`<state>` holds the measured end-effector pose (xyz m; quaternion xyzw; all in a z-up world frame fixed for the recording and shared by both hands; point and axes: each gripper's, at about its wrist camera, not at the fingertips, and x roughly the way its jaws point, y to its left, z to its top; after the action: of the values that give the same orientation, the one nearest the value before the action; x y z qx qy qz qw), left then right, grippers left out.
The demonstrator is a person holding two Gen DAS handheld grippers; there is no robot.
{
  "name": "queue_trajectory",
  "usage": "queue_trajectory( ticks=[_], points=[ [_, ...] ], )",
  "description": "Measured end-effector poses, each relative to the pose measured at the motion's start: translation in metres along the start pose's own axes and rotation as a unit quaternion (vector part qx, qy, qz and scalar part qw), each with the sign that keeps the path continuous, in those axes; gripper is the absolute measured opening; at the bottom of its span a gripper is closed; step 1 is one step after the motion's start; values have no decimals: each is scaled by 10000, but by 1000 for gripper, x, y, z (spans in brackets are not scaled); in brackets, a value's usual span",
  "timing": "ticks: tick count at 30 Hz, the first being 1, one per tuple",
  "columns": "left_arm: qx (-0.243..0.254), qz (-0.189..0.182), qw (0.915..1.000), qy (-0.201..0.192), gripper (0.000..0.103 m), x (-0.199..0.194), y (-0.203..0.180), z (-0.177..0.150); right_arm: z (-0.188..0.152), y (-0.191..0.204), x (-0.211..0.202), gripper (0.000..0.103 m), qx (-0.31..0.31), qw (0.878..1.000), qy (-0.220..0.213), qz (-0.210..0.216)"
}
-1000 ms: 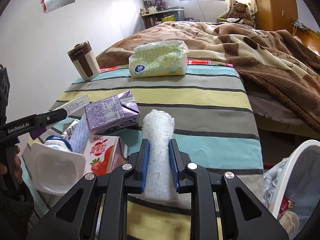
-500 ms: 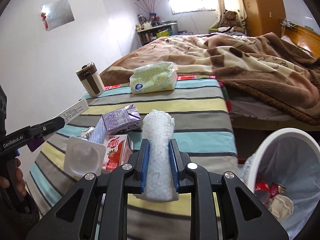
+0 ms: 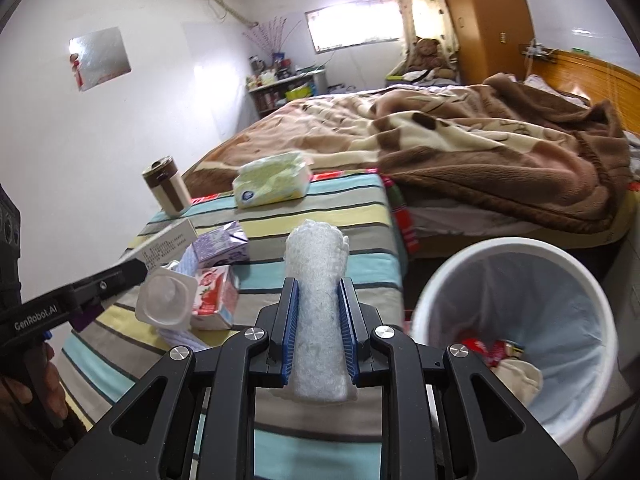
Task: Collect trash
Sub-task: 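Carry the ointment box and bubble wrap roll over the white wastebasket, then open both tools to drop the ointment box and bubble wrap into the wastebasket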
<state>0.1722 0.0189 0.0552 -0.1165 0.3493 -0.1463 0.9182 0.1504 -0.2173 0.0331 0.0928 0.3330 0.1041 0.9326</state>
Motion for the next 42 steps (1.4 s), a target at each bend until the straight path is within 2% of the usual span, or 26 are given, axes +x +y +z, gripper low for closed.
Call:
queue_trajectory(
  ticks=[15, 22, 32, 42],
  points=[
    [514, -581, 9968, 181, 37, 25, -85, -21, -10, -55, -34, 21, 389, 9968, -198, -662],
    [796, -879, 9921, 408, 37, 49, -130, -32, -14, -83, -39, 21, 628, 9938, -197, -896],
    [1243, -1008, 9852, 620, 37, 79, -182, -45, -20, -109, -42, 21, 803, 9904, -112, -1120],
    [1518, -1037, 9801, 746, 37, 95, -215, -56, -25, -128, -36, 21, 915, 9875, 76, -1280]
  ],
)
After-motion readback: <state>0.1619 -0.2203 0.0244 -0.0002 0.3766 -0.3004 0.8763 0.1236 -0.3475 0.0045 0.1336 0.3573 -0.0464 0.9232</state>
